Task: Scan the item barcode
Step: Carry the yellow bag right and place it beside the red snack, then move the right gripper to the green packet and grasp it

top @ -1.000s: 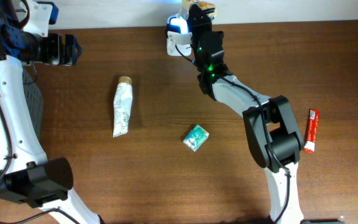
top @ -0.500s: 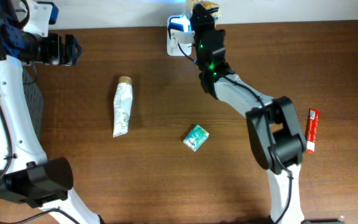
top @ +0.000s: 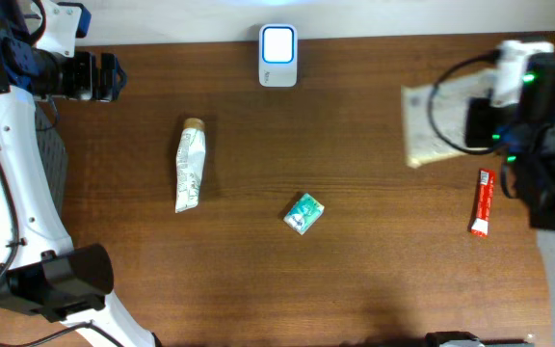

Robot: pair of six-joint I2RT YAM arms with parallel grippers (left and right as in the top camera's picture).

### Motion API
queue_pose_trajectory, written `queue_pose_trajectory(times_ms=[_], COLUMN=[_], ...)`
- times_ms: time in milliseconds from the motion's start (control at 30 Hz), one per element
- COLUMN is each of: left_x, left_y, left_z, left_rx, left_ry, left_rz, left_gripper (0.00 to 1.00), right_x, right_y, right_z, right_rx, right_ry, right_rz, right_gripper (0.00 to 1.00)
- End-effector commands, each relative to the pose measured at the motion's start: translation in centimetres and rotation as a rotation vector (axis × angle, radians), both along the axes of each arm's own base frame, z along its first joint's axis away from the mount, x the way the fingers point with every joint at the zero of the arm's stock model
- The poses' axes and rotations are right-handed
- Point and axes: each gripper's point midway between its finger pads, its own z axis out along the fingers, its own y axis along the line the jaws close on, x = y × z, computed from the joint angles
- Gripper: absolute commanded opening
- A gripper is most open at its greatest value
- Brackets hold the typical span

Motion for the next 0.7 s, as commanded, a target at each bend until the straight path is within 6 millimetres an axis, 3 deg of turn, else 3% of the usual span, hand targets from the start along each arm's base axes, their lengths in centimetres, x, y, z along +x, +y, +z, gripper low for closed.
queue_pose_trajectory(times_ms=[0, 100, 167, 200, 267, 300, 333, 400, 433, 500, 533, 600, 667], left_x=[-0.3, -0.3, -0.3, -0.3, -0.3, -0.3, -0.3, -0.3, -0.3, -0.3, -0.3, -0.3, -0.3], left_y=[0.2, 0.2, 0.2, 0.2, 0.2, 0.2, 0.2, 0.2, 0.2, 0.2, 0.2, 0.2, 0.2], left_z=[0.8, 0.8, 0.8, 0.8, 0.8, 0.8, 0.8, 0.8, 0.8, 0.8, 0.8, 0.8, 0.8], left_rx=[0.011, 0.011, 0.011, 0.011, 0.011, 0.011, 0.011, 0.011, 0.011, 0.011, 0.011, 0.011, 0.011], left_ry=[-0.023, -0.023, -0.023, -0.023, -0.023, -0.023, -0.023, -0.023, -0.023, -0.023, -0.023, -0.023, -0.023], left_rz=[-0.004, -0.004, -0.004, -0.005, -0.004, -0.004, -0.004, -0.005, -0.004, -0.005, -0.004, -0.004, -0.004], left_gripper=[0.99, 0.99, 0.99, 0.99, 0.99, 0.99, 0.99, 0.99, 0.99, 0.99, 0.99, 0.99, 0.99], right_x=[0.7, 3.1, 3.5, 3.5, 3.3, 3.5, 3.5, 3.2, 2.8, 3.0, 3.2, 3.6, 3.4], right_y=[-4.2, -10.6, -13.2, -14.0, -14.6, -14.2, -14.0, -13.1, -12.0, -8.0, -5.2, 2.2, 8.0], right_z=[-6.5, -14.7, -18.2, -19.4, -19.2, -17.3, -15.9, -12.8, -10.3, -8.6, -8.9, -11.4, -14.9], right_rx=[0.254, 0.390, 0.467, 0.484, 0.504, 0.520, 0.514, 0.501, 0.499, 0.565, 0.621, 0.736, 0.738], right_ry=[0.130, 0.198, 0.240, 0.257, 0.246, 0.217, 0.204, 0.187, 0.186, 0.209, 0.243, 0.370, 0.494], right_rz=[-0.124, -0.237, -0.333, -0.363, -0.376, -0.350, -0.343, -0.323, -0.303, -0.191, -0.112, 0.078, 0.199], right_gripper=[0.04, 0.04, 0.09, 0.49, 0.79, 0.95, 1.00, 0.99, 0.99, 0.99, 0.99, 1.00, 0.82])
